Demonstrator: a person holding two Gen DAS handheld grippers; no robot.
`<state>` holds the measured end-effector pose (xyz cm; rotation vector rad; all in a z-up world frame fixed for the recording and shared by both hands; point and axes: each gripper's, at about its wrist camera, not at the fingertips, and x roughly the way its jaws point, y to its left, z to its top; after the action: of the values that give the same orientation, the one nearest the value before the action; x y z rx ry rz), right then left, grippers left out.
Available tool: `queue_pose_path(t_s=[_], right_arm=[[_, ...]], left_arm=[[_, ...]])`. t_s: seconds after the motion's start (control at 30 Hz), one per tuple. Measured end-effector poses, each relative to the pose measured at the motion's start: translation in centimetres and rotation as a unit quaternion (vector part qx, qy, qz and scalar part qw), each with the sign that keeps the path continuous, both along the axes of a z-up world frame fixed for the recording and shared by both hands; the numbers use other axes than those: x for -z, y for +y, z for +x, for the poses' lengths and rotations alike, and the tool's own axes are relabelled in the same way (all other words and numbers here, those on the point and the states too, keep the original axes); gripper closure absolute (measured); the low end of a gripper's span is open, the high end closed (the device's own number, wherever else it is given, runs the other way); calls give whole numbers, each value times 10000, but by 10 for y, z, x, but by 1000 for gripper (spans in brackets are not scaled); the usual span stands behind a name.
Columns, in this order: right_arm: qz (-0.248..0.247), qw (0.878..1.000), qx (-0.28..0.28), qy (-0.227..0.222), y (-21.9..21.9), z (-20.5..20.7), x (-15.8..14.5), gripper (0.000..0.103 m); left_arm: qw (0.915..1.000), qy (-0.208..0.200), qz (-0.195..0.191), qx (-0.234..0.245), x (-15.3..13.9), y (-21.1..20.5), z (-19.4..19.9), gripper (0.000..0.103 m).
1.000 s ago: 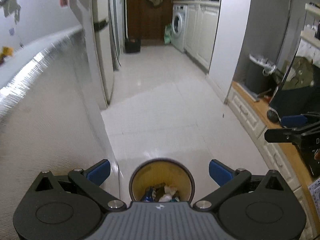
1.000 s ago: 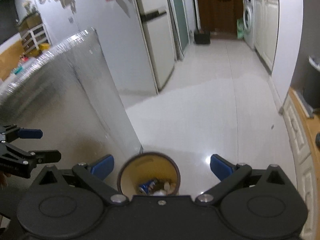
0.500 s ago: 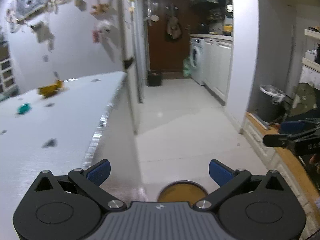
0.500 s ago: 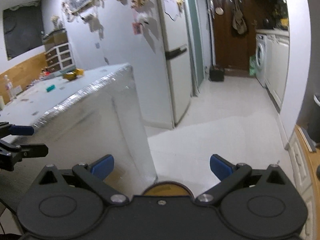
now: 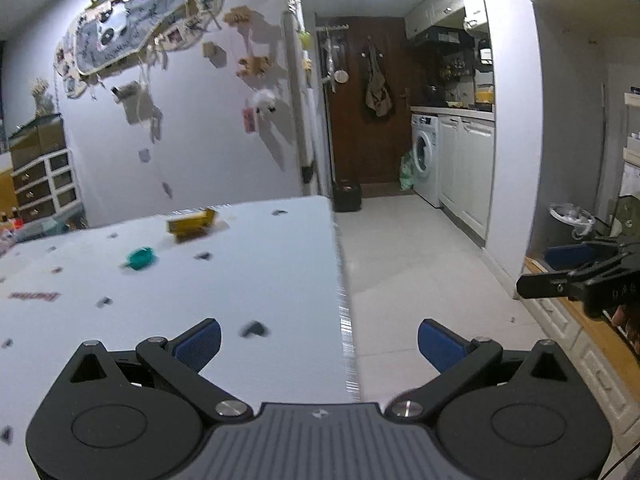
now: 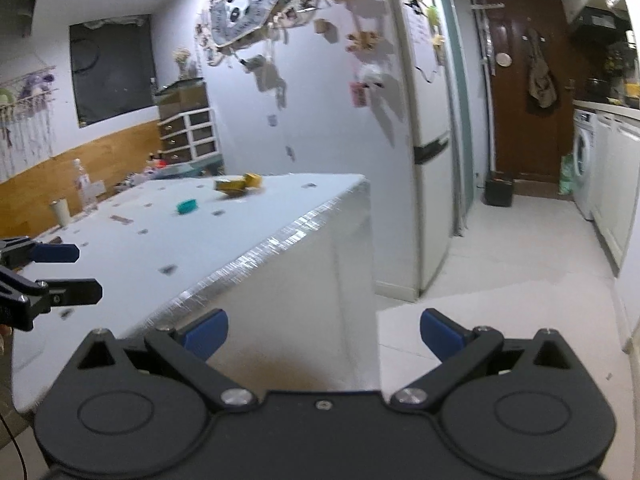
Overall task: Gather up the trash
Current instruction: 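Lower both open tools toward the teal cap and yellow box on the table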
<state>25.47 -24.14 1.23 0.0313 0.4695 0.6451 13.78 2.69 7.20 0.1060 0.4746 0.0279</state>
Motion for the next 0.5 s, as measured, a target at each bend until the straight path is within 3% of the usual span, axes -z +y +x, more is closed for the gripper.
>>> queue_pose_path(t_s=[0.23, 0.5], right_arm=[[218, 9992, -295, -149, 61, 15, -31, 0], [101, 9982, -565, -166, 134, 52, -57, 0]], left_arm=[[9995, -132, 125, -258, -20, 63, 10, 0], [9981, -59, 203, -572, -42, 130, 57, 0]])
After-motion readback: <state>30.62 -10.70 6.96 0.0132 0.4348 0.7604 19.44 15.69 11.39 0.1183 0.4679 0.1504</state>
